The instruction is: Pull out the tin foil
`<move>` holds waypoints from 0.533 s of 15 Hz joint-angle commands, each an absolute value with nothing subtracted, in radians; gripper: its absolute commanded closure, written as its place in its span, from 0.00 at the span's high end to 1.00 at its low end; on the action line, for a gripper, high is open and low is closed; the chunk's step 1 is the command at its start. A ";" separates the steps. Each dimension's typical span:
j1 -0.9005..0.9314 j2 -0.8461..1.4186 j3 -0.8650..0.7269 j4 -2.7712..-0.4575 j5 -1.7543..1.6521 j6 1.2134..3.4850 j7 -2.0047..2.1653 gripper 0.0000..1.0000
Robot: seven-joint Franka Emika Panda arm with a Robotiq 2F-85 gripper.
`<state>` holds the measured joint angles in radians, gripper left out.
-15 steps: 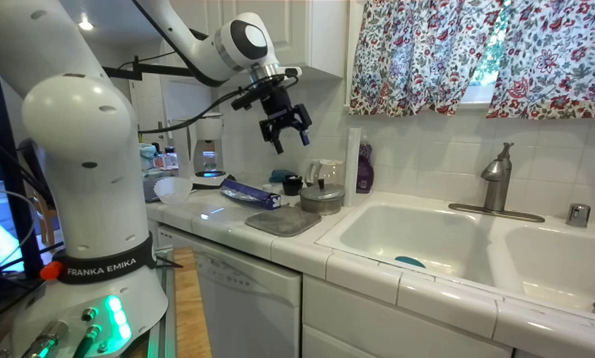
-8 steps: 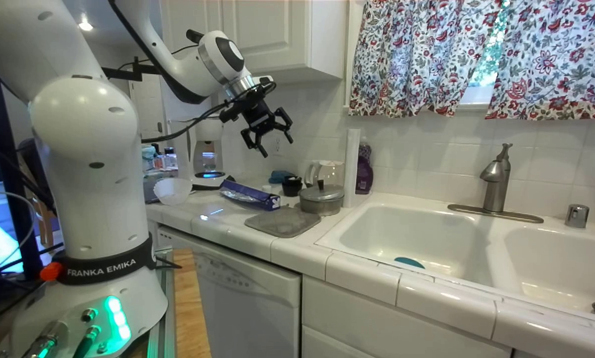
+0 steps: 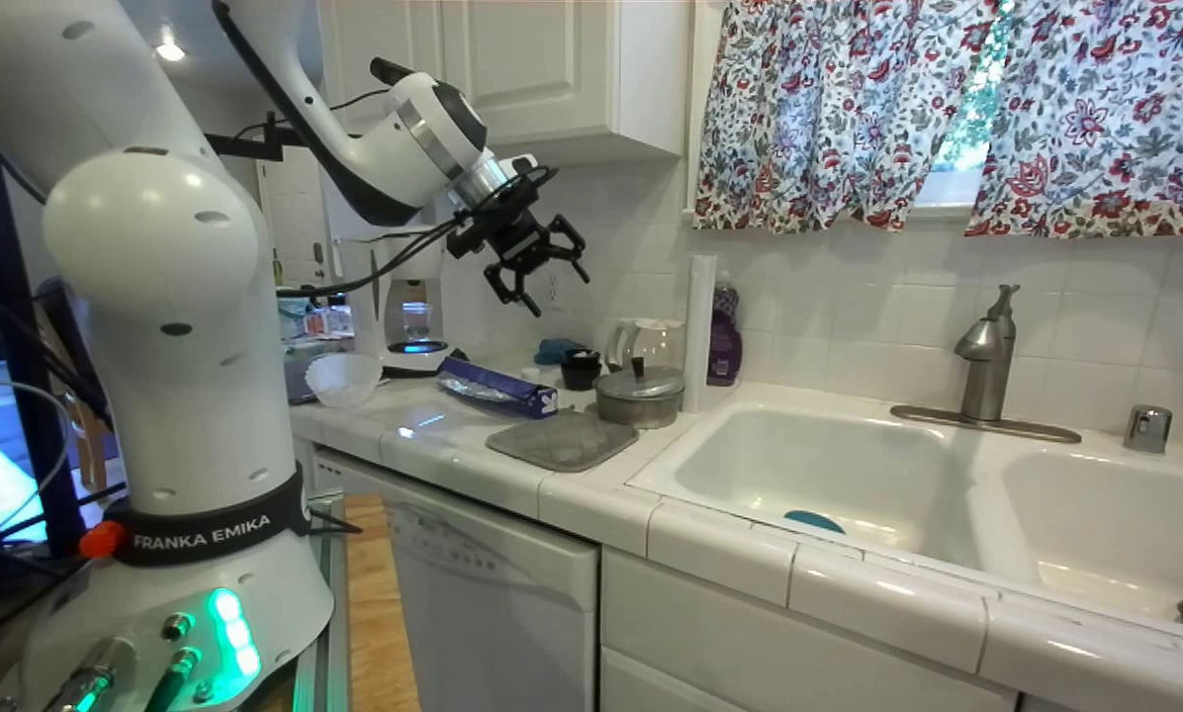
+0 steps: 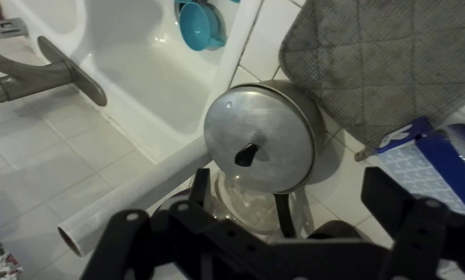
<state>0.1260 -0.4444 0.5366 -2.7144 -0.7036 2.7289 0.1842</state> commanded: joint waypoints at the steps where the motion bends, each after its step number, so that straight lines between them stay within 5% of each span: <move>1: 0.073 -0.498 0.618 -2.741 -0.836 2.785 0.260 1.00; 8: 0.260 -0.430 0.672 -2.755 -0.813 2.805 0.218 1.00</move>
<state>0.2049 -0.4595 0.6677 -2.7554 -0.7985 2.7957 0.2239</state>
